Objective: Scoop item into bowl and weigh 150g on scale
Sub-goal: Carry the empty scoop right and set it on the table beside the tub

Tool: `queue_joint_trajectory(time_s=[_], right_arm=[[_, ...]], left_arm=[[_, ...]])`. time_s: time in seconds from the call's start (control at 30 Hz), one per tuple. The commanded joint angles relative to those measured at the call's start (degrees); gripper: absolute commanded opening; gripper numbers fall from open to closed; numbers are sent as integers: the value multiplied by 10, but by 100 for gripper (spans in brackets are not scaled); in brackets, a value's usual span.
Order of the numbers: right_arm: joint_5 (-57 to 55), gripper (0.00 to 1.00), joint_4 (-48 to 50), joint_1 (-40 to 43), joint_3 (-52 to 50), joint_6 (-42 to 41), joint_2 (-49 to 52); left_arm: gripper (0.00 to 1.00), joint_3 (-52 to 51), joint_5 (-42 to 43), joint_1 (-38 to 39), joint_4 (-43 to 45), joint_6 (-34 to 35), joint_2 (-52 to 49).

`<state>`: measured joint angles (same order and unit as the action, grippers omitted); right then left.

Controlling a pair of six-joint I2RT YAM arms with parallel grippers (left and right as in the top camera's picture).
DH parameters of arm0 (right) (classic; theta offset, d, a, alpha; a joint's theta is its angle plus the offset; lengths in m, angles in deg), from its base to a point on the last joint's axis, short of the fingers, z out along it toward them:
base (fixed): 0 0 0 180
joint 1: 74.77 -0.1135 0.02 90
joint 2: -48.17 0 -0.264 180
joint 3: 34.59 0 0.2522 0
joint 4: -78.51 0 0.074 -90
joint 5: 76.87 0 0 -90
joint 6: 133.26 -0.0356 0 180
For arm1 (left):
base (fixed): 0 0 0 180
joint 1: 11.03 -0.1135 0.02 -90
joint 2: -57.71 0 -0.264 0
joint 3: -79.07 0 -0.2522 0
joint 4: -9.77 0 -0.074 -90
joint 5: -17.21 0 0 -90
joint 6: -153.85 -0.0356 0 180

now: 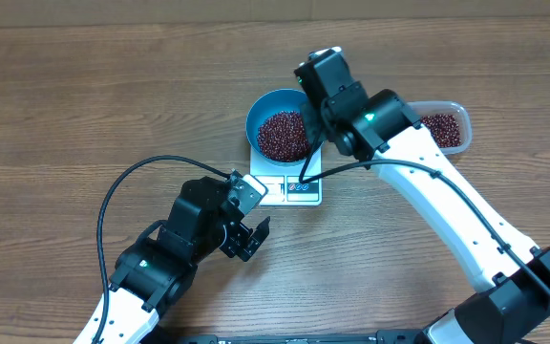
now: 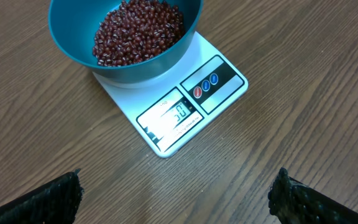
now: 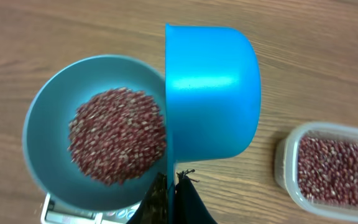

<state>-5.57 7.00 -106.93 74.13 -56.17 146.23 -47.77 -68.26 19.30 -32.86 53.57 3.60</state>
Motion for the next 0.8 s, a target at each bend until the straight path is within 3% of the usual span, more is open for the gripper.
queue_joint_trajectory(time_s=[0.0, 0.33, 0.77], right_arm=[[-23, 4, 5, 23, 16, -62, -10], [2, 4, -41, 130, 16, -265, -31], [70, 4, -111, 231, 16, -264, -31]], left_arm=[[99, 0, 10, -3, 2, 0, 1], [100, 0, 10, -3, 2, 0, 1], [100, 0, 10, -3, 2, 0, 1]])
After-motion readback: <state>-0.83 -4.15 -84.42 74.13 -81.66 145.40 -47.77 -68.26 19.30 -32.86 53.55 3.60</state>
